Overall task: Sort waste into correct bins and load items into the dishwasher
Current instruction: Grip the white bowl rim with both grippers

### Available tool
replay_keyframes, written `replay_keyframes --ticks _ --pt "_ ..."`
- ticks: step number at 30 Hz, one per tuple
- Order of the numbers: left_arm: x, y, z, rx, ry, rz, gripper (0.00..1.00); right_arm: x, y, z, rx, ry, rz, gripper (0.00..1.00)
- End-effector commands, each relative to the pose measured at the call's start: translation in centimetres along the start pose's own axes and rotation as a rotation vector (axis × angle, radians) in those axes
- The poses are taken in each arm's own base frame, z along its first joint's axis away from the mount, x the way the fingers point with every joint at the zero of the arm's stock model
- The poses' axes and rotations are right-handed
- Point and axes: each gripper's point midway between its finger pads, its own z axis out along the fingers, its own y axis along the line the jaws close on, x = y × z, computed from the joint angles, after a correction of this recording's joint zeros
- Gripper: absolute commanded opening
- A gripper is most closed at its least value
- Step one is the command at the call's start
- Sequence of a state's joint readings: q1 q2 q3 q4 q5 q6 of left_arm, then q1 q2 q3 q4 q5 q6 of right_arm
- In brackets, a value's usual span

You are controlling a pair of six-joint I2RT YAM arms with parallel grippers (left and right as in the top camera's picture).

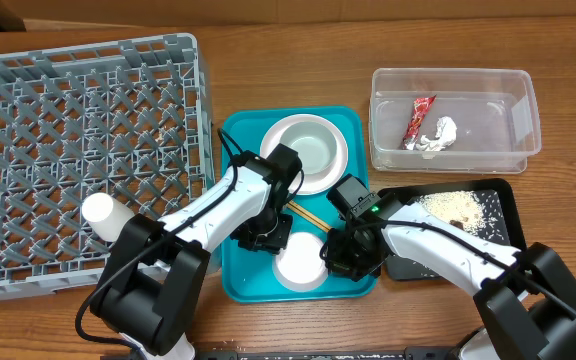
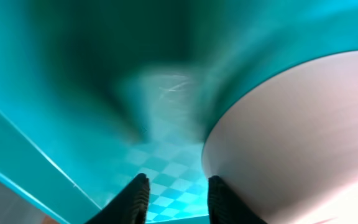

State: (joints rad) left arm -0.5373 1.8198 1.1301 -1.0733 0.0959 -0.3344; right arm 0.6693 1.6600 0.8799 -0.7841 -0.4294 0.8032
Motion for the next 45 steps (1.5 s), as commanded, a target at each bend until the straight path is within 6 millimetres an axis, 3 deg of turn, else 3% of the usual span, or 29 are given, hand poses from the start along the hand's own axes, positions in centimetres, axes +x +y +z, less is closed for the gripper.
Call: replay_keyframes --ticks 1,7,12,16,21,26,27,29,37,45 --pt "0.2 -0.3 -0.3 0.013 -0.014 -0.006 0.36 0.7 2.2 -0.2 -0.102 0.047 -0.058 0.07" --pt "0.3 -1.0 -0.4 0.053 -0.008 0.006 0.37 0.6 3.6 -1.3 -0.138 0.031 -0.133 0.07" --pt "0.0 -2.9 -0.7 0.156 -0.017 0.088 0.36 0.3 5.0 -2.6 -0.177 -0.003 -0.207 0.07" --pt "-0.4 -4.4 -1.6 0.242 -0.052 0.164 0.37 0.3 5.1 -2.7 -0.180 -0.008 -0.210 0.07" --pt "-0.5 -4.5 -2.4 0.246 -0.083 0.175 0.36 0.0 4.8 -2.7 -0.162 -0.021 -0.204 0.08" --pt "-0.9 -2.2 -2.4 0.117 -0.110 0.085 0.38 -2.4 0.6 -4.3 0.065 -0.144 -0.116 0.13" --pt "-1.4 -1.5 -2.4 0.077 -0.130 0.046 0.41 -4.1 -0.8 -5.6 0.158 -0.229 -0.092 0.13" --pt "-1.9 -1.4 -2.5 0.071 -0.152 0.034 0.41 -5.5 -1.7 -6.4 0.200 -0.291 -0.073 0.13" --pt "-3.7 1.4 -2.8 -0.075 -0.251 -0.142 0.46 -6.6 -1.8 -5.1 0.211 -0.289 -0.068 0.13" --pt "-4.8 1.2 -2.7 -0.068 -0.287 -0.154 0.45 -7.7 -1.6 -3.7 0.211 -0.289 -0.066 0.13"
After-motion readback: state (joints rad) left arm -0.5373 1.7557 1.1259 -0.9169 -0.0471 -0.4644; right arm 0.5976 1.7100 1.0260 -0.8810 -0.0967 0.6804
